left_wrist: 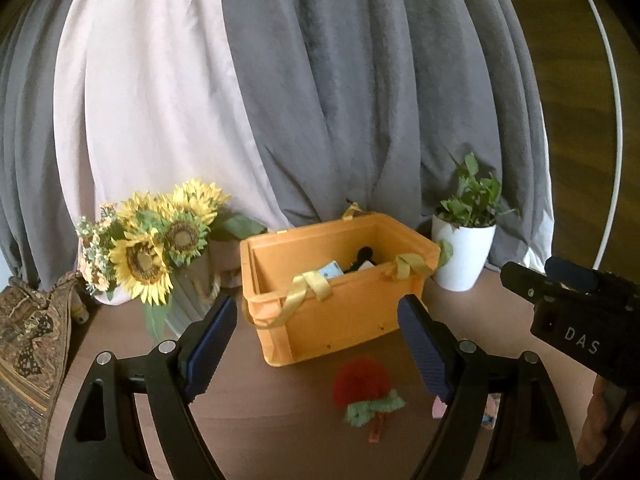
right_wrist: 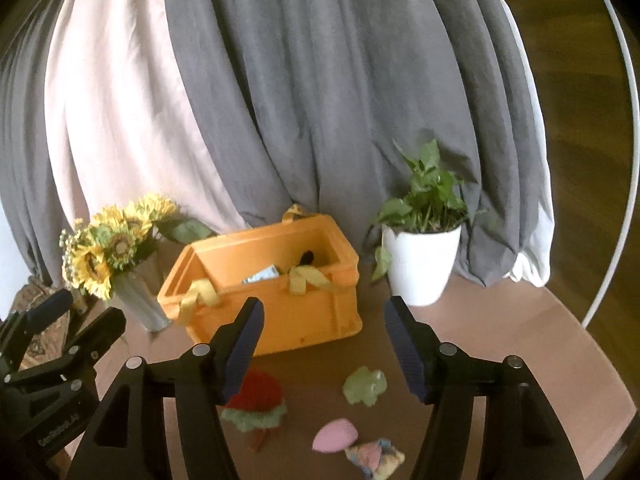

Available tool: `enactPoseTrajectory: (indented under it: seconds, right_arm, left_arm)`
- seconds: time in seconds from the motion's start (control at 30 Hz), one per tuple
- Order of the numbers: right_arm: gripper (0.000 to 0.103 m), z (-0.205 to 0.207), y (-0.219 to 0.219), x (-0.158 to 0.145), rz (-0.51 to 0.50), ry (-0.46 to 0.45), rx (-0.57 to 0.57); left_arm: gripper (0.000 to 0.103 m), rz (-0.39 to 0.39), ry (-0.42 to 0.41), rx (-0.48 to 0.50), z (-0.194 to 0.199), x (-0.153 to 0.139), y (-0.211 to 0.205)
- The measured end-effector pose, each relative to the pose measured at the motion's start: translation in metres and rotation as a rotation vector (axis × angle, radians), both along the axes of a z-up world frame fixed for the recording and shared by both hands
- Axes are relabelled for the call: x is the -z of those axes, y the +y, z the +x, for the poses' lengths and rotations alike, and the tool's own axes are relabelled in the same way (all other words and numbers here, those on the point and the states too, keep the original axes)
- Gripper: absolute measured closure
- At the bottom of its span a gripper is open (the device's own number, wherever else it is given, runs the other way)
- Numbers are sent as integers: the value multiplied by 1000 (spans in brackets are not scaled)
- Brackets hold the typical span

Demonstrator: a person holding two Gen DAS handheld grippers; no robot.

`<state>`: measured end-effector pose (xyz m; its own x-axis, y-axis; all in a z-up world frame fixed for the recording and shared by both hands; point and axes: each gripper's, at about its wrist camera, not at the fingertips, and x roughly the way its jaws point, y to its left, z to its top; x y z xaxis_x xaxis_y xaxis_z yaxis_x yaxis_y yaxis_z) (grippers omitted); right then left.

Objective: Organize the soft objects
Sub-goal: 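Move both tools back from the crate toward the remaining items on the table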

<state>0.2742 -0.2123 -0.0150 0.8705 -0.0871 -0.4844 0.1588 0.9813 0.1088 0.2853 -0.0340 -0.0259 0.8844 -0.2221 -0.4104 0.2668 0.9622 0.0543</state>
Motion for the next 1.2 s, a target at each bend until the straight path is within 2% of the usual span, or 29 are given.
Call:
enactPoseTrajectory:
  seconds: [0.37,0.67,1.2]
  right_arm:
    - [39,-22,1,23,41,64,79]
    - [39,-41,2,42,54,79,174]
    - [39,-57,-3,91,111,156,344]
  left_arm:
    - [20,21,28,73,-8,18,2]
    - [20,34,42,134,-9,39,2]
    - [17,55,103,197,10,79,-5]
